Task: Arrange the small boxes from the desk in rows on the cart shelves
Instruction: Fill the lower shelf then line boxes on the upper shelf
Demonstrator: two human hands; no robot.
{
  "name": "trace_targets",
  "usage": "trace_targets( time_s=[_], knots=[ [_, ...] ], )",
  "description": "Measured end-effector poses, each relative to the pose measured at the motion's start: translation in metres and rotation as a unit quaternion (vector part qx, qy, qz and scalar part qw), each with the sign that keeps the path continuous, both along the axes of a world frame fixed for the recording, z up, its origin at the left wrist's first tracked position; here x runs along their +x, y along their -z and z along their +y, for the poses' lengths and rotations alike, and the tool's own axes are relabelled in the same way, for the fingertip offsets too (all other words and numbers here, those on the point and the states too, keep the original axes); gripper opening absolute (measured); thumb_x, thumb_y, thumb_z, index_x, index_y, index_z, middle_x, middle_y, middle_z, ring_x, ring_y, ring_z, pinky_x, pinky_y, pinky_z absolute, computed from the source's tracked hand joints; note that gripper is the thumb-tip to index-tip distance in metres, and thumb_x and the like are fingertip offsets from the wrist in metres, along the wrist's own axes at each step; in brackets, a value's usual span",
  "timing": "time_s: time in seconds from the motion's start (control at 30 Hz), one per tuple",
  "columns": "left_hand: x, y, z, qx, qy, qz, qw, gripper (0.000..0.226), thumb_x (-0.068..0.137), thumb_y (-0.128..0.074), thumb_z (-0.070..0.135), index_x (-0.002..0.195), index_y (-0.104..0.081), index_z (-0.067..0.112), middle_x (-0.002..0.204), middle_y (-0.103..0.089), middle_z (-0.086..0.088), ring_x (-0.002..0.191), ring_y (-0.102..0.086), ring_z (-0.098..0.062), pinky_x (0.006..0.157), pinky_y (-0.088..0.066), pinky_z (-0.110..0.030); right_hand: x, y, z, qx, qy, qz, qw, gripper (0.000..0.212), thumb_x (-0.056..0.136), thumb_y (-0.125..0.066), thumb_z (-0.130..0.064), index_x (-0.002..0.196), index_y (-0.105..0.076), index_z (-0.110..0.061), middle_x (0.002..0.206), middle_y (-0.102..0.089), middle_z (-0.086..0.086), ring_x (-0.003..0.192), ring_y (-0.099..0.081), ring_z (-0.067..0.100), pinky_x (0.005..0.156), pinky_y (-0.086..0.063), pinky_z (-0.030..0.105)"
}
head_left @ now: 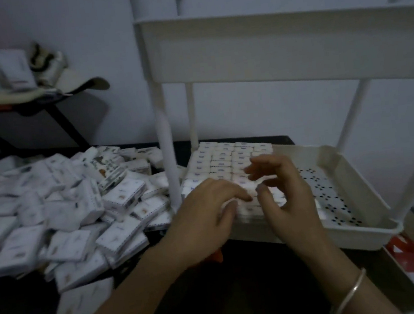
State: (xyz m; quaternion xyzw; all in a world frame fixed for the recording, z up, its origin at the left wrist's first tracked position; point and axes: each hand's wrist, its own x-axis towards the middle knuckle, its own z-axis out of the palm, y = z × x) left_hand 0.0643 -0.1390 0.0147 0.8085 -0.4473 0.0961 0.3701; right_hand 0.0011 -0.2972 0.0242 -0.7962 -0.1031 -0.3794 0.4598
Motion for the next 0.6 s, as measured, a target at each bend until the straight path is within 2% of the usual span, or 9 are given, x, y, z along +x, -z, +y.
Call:
trace_targets(
  time_s=[0.1,0.17,0.23,0.3,0.37,0.4,0.5,0.6],
  knots=[
    [-0.023,0.003,0.061,-0.066,-0.040,-0.010,0.997,0.023,0.092,-0.052,0.013,0.103,-0.070,0.023,0.109,-0.065,0.018,0.112,-0.058,-0.003,0.097,-0.046,-0.023,0.005,0.008,0.038,-0.029,-0.065,0.019,0.997,0.036,0.085,-0.053,-0.001,0.113,-0.056,-0.023,0.104,-0.062,-0.014,0.096,-0.063,0.010,0.076,-0.051,0.022],
    [-0.028,0.010,0.097,-0.072,-0.087,-0.029,0.993,0.024,0.092,-0.049,0.014,0.100,-0.070,0.022,0.106,-0.065,0.017,0.107,-0.061,-0.004,0.090,-0.049,-0.025,0.013,0.020,0.063,-0.068,-0.096,0.052,0.992,0.031,0.088,-0.053,-0.006,0.113,-0.058,-0.023,0.102,-0.062,-0.016,0.092,-0.063,0.007,0.073,-0.052,0.023],
    [-0.029,0.017,0.131,-0.062,-0.145,-0.041,0.987,0.024,0.094,-0.046,0.020,0.096,-0.069,0.025,0.102,-0.064,0.016,0.103,-0.061,-0.003,0.085,-0.050,-0.028,0.021,0.032,0.087,-0.122,-0.119,0.086,0.982,0.032,0.090,-0.052,-0.010,0.116,-0.056,-0.027,0.105,-0.061,-0.017,0.089,-0.060,0.003,0.073,-0.048,0.018],
    [-0.031,0.024,0.159,-0.056,-0.194,-0.049,0.978,0.024,0.095,-0.043,0.026,0.094,-0.067,0.027,0.099,-0.063,0.017,0.101,-0.060,-0.001,0.082,-0.049,-0.027,0.028,0.042,0.108,-0.202,-0.133,0.102,0.965,0.040,0.091,-0.049,-0.012,0.126,-0.051,-0.029,0.119,-0.056,-0.014,0.101,-0.056,0.004,0.081,-0.045,0.018],
    [-0.035,0.032,0.180,-0.049,-0.234,-0.056,0.969,0.022,0.093,-0.044,0.028,0.092,-0.065,0.030,0.097,-0.061,0.020,0.097,-0.060,0.000,0.080,-0.047,-0.025,0.036,0.053,0.124,-0.298,-0.118,0.108,0.941,0.052,0.090,-0.048,-0.013,0.139,-0.043,-0.030,0.137,-0.046,-0.009,0.120,-0.050,0.012,0.088,-0.049,0.027],
    [-0.038,0.037,0.189,-0.042,-0.251,-0.059,0.965,0.021,0.092,-0.044,0.029,0.091,-0.065,0.031,0.097,-0.060,0.020,0.095,-0.060,-0.002,0.079,-0.046,-0.025,0.039,0.058,0.131,-0.339,-0.100,0.111,0.929,0.059,0.088,-0.050,-0.013,0.143,-0.039,-0.030,0.143,-0.042,-0.007,0.125,-0.048,0.016,0.086,-0.052,0.032],
    [-0.046,0.049,0.210,-0.013,-0.281,-0.058,0.958,0.019,0.089,-0.048,0.033,0.094,-0.066,0.030,0.099,-0.058,0.018,0.095,-0.059,-0.006,0.082,-0.045,-0.026,0.044,0.067,0.143,-0.403,-0.047,0.109,0.907,0.067,0.083,-0.061,-0.017,0.145,-0.039,-0.027,0.142,-0.044,0.001,0.117,-0.053,0.023,0.068,-0.056,0.033],
    [-0.051,0.060,0.226,0.016,-0.287,-0.031,0.957,0.026,0.087,-0.052,0.044,0.101,-0.069,0.031,0.105,-0.055,0.021,0.102,-0.055,0.000,0.091,-0.039,-0.014,0.050,0.066,0.148,-0.425,-0.008,0.087,0.901,0.062,0.082,-0.069,-0.028,0.140,-0.047,-0.025,0.124,-0.052,0.005,0.100,-0.055,0.023,0.057,-0.053,0.032]
  ],
)
